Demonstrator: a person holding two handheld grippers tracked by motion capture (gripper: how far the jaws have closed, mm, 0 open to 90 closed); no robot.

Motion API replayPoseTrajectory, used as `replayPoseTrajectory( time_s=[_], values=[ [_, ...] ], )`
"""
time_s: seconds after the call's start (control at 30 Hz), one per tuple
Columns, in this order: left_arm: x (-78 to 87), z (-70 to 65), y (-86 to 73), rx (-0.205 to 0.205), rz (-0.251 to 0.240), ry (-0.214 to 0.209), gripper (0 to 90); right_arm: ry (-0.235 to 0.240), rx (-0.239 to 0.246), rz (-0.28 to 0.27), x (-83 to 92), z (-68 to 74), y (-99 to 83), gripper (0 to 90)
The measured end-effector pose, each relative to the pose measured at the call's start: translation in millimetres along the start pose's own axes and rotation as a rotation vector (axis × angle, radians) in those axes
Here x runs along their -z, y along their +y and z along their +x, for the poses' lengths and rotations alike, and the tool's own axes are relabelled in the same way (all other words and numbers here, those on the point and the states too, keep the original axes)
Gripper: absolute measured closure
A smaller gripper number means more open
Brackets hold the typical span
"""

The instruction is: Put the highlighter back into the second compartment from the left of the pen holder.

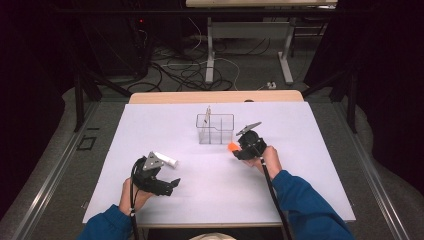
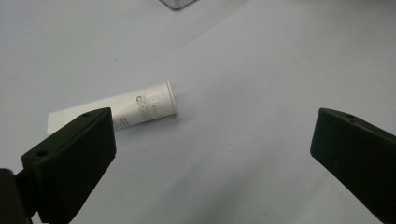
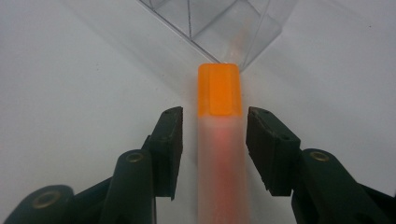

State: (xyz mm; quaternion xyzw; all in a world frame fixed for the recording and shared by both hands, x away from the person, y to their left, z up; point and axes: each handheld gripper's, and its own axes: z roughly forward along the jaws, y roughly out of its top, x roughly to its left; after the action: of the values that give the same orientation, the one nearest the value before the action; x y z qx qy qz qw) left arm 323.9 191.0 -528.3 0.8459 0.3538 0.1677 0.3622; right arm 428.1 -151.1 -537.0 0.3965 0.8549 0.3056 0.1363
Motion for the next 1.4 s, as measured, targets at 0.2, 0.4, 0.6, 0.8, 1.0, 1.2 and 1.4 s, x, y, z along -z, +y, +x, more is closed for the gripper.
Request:
replayPoseTrajectory(
  time_s=[0.2,0.4,0.6,0.8,1.0,1.2,1.4],
  values=[
    [0.0,0.0,0.0,-0.001,0.0,-0.001,0.0,0.002,0.0,0.077,-5.0,-0.7,6.8,57.7],
    [0.8,0.8,0.4,-0.002,0.013,-0.016,0.0,0.0,-0.001,0.114,-12.8,-1.1,5.6,63.2],
    [0.9,0.8,0.4,-0.005,0.009,-0.01,0.0,-0.011,0.023,0.098,-11.7,1.8,3.9,64.5],
    [1.4,1.6,0.1,-0.006,0.01,-0.012,0.0,-0.006,0.041,0.046,-5.3,5.8,0.5,64.6],
    [1.7,1.5,0.3,-0.007,0.006,-0.009,0.0,0.015,0.052,-0.004,16.0,8.7,2.3,64.6],
    [1.4,1.5,0.5,-0.008,0.006,-0.009,0.0,0.013,0.041,-0.108,24.5,10.7,2.2,64.6],
    [1.7,1.5,0.3,-0.006,0.006,-0.01,0.0,0.009,0.033,-0.157,29.8,11.6,3.7,64.6]
  ],
)
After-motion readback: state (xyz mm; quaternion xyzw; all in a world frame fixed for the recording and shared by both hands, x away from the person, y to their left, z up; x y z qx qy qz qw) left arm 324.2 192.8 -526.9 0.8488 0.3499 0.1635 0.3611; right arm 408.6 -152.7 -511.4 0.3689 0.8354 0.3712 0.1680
